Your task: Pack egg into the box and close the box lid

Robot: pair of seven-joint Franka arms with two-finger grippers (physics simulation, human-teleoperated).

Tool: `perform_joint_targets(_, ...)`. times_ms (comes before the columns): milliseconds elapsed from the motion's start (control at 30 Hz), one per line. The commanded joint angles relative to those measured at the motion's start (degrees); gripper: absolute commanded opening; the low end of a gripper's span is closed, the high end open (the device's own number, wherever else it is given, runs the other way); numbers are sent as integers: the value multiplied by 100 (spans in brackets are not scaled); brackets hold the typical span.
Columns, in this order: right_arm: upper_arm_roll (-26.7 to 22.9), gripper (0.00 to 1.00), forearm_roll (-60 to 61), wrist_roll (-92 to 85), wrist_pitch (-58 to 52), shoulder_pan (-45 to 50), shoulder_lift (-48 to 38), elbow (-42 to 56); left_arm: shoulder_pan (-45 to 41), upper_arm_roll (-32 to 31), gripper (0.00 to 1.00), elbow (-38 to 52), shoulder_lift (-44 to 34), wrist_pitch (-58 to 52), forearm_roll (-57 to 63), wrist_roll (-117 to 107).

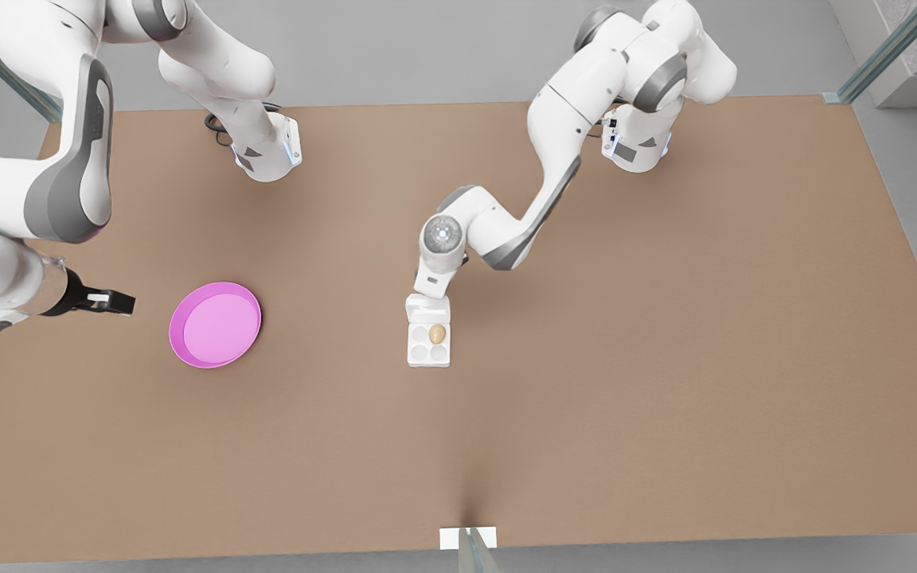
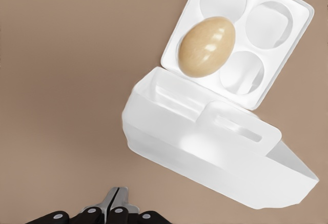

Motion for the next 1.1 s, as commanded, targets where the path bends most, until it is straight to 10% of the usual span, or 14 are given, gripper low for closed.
perform_joint_targets(0,-2,100,2,-640,-8,2,-1,9,40,-1,21,7,-4,254,27,-666)
perform_joint_targets(967,15,100,301,-684,-96,-323,-1,70,796,8,21,965,347,439,343,-139)
perform_joint_targets(1000,15,100,293,-684,-96,-332,-1,70,875,8,90,983,330,421,343,-95)
perform_joint_targets(1067,6,100,292,-684,-96,-297,-1,79,1226,17,100,1229,207,36,326,-43)
